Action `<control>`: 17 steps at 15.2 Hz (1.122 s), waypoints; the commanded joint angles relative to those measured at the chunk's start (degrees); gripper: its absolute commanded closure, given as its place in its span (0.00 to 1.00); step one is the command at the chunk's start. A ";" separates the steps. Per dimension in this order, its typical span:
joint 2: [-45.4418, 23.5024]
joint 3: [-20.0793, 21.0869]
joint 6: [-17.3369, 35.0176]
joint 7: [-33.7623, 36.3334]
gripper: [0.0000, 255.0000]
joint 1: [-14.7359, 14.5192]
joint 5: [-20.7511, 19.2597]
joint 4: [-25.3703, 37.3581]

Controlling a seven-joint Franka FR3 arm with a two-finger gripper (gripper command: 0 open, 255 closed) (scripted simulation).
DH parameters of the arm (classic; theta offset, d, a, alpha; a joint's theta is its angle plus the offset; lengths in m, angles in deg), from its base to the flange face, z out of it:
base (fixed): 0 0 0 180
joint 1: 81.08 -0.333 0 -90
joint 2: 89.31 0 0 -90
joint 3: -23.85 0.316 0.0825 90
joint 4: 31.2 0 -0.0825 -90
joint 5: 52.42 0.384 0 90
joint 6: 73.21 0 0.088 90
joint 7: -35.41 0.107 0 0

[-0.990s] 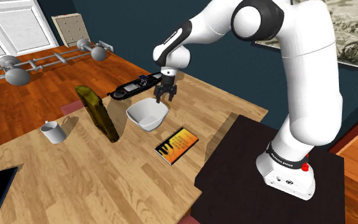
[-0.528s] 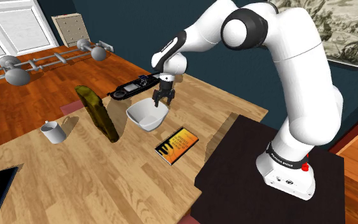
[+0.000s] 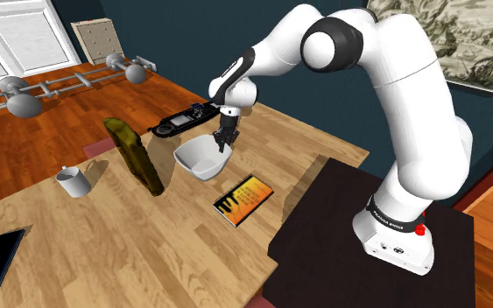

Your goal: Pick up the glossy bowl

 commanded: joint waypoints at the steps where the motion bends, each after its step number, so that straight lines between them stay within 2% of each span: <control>1: -0.06 0.01 0.05 0.00 1.00 -0.01 0.00 -0.01; 6: -0.07 -0.02 -0.02 -0.01 1.00 0.02 -0.02 0.05; 17: 6.06 -1.10 -4.73 2.67 1.00 -0.53 -1.84 -0.97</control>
